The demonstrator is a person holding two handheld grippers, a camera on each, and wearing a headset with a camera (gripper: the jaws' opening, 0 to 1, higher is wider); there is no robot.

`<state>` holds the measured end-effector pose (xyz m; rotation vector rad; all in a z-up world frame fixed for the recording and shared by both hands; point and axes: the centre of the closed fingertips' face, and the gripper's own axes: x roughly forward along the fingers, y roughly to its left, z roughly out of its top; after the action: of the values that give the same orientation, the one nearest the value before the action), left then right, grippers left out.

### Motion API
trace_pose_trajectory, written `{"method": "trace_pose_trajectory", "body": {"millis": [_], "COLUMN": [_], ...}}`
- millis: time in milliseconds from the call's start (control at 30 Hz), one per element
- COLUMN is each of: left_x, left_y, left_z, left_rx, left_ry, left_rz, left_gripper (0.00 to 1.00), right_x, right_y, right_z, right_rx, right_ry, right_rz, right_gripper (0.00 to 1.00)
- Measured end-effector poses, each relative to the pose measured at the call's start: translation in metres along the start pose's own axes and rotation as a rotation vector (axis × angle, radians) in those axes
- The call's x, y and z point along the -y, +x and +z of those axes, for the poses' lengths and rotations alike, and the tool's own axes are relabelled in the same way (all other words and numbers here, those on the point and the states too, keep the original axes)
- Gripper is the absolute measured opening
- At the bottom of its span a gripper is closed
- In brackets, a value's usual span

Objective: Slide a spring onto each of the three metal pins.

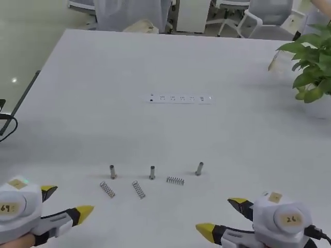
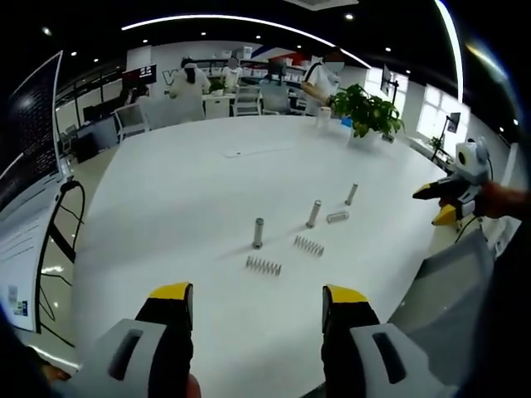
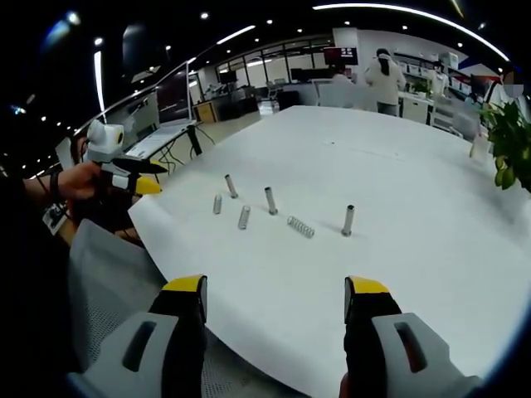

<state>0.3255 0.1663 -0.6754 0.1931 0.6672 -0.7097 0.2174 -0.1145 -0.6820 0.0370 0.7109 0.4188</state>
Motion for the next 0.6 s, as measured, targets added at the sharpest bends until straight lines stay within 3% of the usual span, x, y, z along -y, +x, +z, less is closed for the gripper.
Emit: {"method": "trace_pose_trajectory", "body": {"millis": [200,500,600], "left_x": [-0.001,-0.011,-0.009], "left_y": [-0.004,-0.004,-0.002], "left_z": [-0.005,-0.006,-0.005], "left_rx": [-0.018,-0.022,-0.024], "left_ry": [0.032,0.067,0.09], "left_rz": [-0.024,-0.058,-0.077], "left_gripper": [0.59,0.59,0.6], "right_x": [-0.001,-0.003,-0.003], "right_y": [0.001,0.003,0.004], "right_z": [0.002,0.0,-0.001], "right_rx": [0.0,-0.011,-0.021], "right_ry": [-0.007,-0.024,-0.035], "right_rz": [0.0,0.001,0.003], "right_gripper": [0.66,0.66,0.66]}}
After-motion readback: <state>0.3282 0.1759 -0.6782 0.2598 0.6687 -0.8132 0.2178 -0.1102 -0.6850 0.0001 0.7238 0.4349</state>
